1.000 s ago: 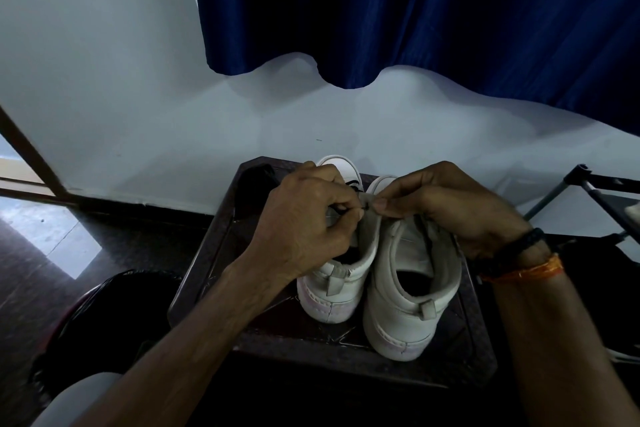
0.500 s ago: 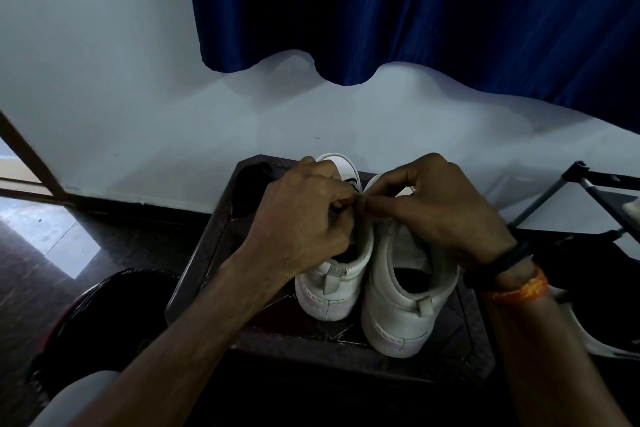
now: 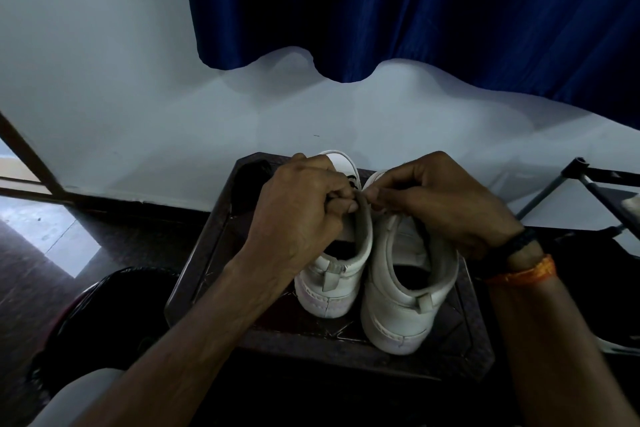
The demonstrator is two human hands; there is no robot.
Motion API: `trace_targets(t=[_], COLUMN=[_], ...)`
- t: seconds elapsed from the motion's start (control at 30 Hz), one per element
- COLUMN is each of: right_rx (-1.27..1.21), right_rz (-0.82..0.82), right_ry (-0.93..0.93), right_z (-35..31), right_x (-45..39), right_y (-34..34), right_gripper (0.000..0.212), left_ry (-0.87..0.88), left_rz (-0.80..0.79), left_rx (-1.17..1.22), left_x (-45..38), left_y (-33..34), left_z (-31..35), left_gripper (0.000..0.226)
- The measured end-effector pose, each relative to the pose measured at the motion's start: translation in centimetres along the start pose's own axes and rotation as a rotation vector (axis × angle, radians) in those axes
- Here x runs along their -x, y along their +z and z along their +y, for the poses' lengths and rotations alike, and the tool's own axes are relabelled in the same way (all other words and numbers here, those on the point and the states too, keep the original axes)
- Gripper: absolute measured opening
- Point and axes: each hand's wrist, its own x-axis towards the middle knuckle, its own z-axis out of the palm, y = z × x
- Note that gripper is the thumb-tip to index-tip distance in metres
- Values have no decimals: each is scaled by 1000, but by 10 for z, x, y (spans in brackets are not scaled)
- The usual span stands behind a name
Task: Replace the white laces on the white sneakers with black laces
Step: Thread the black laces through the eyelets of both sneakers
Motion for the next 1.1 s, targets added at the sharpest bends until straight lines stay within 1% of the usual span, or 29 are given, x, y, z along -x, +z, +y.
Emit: trace_targets(t=[0.1,0.2,0.33,0.43,0.53,0.6,0.67,0.73,0.77,0.83,0.93,1.0,1.1], right_rx=[-65,-81,-63,102,258,374,488,541,531,483,351,189,-123], right_rz=[-31,-37,-68,-67,-57,-33,-30,-40,-40,-28,60,107,78], right_ry=[20,20,18,-46,-81,-100,-92,-52,-35,-26,-24,-15,3], right_z=[1,4,4,4,1,-1,0,0,0,-1,-2,-2,-5], right_x=[-2,-6,-7,-10,-9,-8,-8,-8,-9,-7,-7,-8,-7], right_y=[-1,-2,-4,-1,2,3,5,7,7,6,-1,-3,2], right_gripper=[6,6,6,5,9,10,12,19,22,18,16,20,20], left_ry=[-13,-16,-30,-29,-33,-39,-42,-45,-55,-76,-97,-86,-73], left_rz=[20,22,23,19,33,44,53,54,45,29,11,-8,-35], left_rx=[15,17,-19,-36,-19,-21,-32,-29,-11,28,70,80,68], left_x=[0,0,0,-1,-1,-2,-1,-1,-1,-1,-1,-1,-1], left_y=[0,0,0,0,1,2,1,1,0,-2,-4,-6,-7], left_z=[1,2,3,2,2,3,4,4,5,6,8,9,10], left_gripper=[6,3,8,8,4,5,3,10,13,18,21,21,23])
